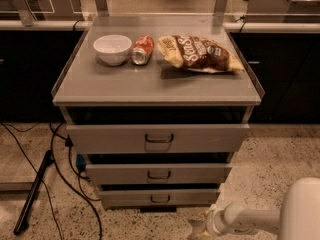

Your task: Open bottom drawer

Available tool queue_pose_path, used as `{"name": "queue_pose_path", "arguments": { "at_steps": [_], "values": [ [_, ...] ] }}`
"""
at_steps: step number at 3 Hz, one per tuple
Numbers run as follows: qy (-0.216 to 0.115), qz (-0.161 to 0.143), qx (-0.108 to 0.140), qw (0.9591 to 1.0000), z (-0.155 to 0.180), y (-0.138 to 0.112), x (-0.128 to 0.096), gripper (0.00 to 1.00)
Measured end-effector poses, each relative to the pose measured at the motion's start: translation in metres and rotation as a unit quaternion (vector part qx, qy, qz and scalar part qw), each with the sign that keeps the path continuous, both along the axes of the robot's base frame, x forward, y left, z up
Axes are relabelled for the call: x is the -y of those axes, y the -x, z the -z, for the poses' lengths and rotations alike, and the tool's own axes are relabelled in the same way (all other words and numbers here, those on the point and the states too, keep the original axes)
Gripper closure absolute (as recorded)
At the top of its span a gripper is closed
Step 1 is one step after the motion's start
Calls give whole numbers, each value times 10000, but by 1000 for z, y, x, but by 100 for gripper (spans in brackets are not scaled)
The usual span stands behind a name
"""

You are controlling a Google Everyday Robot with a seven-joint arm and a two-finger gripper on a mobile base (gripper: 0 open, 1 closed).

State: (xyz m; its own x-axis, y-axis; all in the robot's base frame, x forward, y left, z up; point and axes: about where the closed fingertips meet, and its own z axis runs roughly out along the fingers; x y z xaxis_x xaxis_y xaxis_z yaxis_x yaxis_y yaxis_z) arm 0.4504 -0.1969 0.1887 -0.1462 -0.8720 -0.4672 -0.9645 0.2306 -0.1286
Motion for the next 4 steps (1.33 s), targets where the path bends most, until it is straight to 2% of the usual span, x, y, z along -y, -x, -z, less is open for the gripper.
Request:
{"name": "queue_pose_path", "arguments": {
  "at_steps": [1,2,4],
  "values": [
    [43,-54,150,9999,-2,-7,-2,0],
    [73,-117,259,9996,-2,-16,-4,0],
    [77,-268,322,9991,6,-42,-14,0]
  ]
}}
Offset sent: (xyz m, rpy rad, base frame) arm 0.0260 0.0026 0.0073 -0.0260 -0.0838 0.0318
